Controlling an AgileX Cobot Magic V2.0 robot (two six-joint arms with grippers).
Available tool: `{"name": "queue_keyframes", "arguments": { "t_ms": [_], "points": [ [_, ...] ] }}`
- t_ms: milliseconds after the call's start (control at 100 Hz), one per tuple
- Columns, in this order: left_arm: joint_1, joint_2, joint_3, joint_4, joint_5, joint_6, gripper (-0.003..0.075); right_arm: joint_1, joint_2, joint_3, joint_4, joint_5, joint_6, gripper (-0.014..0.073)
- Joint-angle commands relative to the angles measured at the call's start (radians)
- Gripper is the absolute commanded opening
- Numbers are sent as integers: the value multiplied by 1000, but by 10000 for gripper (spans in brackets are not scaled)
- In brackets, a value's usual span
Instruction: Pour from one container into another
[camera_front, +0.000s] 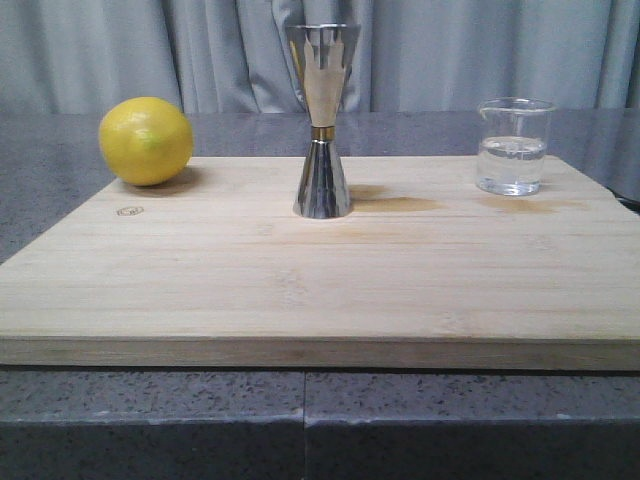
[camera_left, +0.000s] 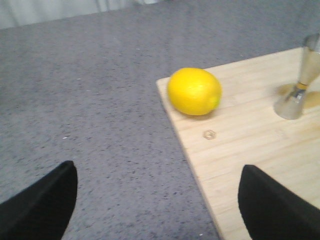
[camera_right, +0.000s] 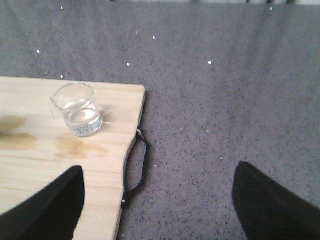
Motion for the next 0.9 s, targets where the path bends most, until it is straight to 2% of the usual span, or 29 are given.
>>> {"name": "queue_keyframes", "arguments": {
  "t_ms": [0, 250, 490, 630, 890],
  "points": [
    [2, 57, -39, -192, -37, 163, 608, -7, 50, -52, 2, -28, -6, 552],
    [2, 238, -39, -583, -27, 598, 608, -1, 141, -82, 9, 3, -7, 552],
    [-2, 442, -39, -866, 67, 892, 608, -1, 162, -82, 20, -2, -20, 552],
    [-32, 552, -39, -954, 103, 1040, 608, -1, 162, -82, 20, -8, -20, 552],
    [-175, 730, -39, -1086, 103, 1290, 608, -1, 162, -82, 20, -23, -20, 552]
  ]
}}
